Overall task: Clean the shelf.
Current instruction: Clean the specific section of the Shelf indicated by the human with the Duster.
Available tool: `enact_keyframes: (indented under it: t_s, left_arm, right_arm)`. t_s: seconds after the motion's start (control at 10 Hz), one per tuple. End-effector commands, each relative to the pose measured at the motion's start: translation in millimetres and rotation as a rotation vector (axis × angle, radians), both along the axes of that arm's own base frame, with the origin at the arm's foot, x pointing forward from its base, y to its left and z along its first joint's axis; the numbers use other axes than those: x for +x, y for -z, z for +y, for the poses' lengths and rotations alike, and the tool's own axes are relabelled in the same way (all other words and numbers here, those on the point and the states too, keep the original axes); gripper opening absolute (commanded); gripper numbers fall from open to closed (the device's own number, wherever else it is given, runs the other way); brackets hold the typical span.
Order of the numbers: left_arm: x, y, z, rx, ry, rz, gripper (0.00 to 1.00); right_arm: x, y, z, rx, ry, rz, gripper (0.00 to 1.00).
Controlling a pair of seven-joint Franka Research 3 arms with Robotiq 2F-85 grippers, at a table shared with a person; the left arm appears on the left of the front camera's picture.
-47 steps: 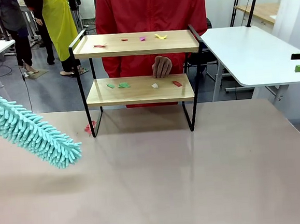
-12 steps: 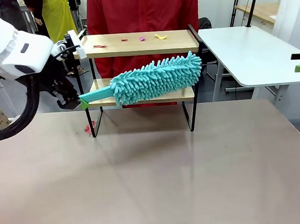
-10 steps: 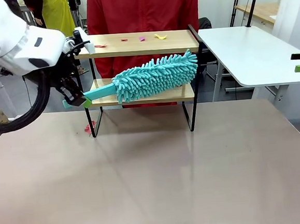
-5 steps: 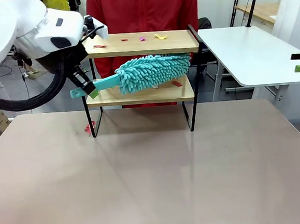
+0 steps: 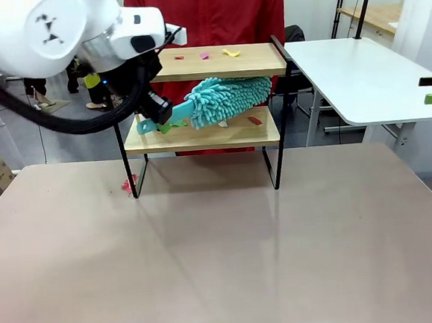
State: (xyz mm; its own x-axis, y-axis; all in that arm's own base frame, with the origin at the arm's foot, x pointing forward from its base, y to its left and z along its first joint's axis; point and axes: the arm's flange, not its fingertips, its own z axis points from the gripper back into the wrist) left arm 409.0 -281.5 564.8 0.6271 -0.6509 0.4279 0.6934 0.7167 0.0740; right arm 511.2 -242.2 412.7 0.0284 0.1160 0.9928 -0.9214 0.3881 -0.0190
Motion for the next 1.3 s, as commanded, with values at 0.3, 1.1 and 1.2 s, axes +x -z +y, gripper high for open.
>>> enact_keyframes:
  t_s: [0.3,1.1,1.2]
  left_arm:
    - [52,-21,-42,0.017,-0.158,0.106,0.13]
    - [59,-7,-72,-0.035,-0.245,0.133,0.13]
    - [60,-11,-86,-0.053,-0.263,0.142,0.13]
  right_arm:
    - [-1,-2,2,0.0,-0.001,-0.003,1.0]
    - [-1,-2,2,0.0,-0.001,-0.003,1.0]
    - [-1,-2,2,0.0,-0.001,-0.003,1.0]
